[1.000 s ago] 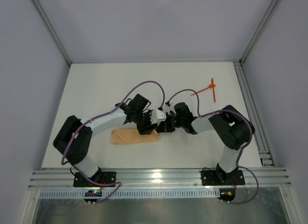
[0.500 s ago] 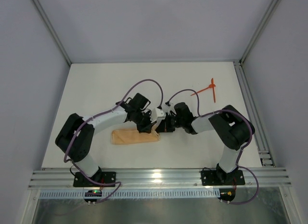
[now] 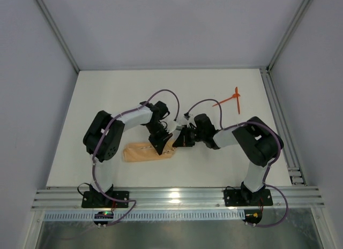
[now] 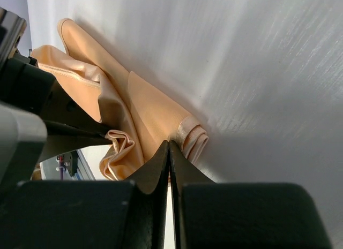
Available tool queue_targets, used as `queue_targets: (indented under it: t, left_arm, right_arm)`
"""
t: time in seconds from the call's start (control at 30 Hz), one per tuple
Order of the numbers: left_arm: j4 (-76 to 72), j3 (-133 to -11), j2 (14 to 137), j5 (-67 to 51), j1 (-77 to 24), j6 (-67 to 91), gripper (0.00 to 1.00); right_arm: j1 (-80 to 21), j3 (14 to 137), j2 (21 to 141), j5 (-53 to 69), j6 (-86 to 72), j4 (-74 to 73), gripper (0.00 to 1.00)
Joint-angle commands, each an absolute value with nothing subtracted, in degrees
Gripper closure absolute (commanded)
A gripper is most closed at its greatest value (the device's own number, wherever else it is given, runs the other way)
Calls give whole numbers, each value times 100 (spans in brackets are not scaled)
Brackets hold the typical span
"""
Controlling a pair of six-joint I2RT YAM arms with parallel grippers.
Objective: Fold the napkin into a case and place the utensils inside
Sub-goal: Fold the 2/3-rectangle-folded napkin at the center of the board.
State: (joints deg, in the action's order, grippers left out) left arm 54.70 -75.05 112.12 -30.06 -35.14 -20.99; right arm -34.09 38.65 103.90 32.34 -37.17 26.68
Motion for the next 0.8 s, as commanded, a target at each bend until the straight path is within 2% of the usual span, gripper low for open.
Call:
queue_targets:
  t: [0.0,0.3,0.67,0.77]
  left_arm:
    - [6196,-7699,11442,-2962,-3498,-1837,100]
    - [5652,-8138,11488,-2717,-3489,-1249,100]
    - [5441,-8104,11408,-2918,-3243,-1380,98]
    - [5414,-8042,11382,-2970,-3234,-1538,93]
  right_arm:
    - [-3437,3806,10626,2672,-3331,2426,94]
    - [-3445,3762,10608,2724,-3410,2601,94]
    - [-3445,3656,10389,2768,-3533,2847,94]
    - [-3445,3647,10389,2777,-3577,2874,94]
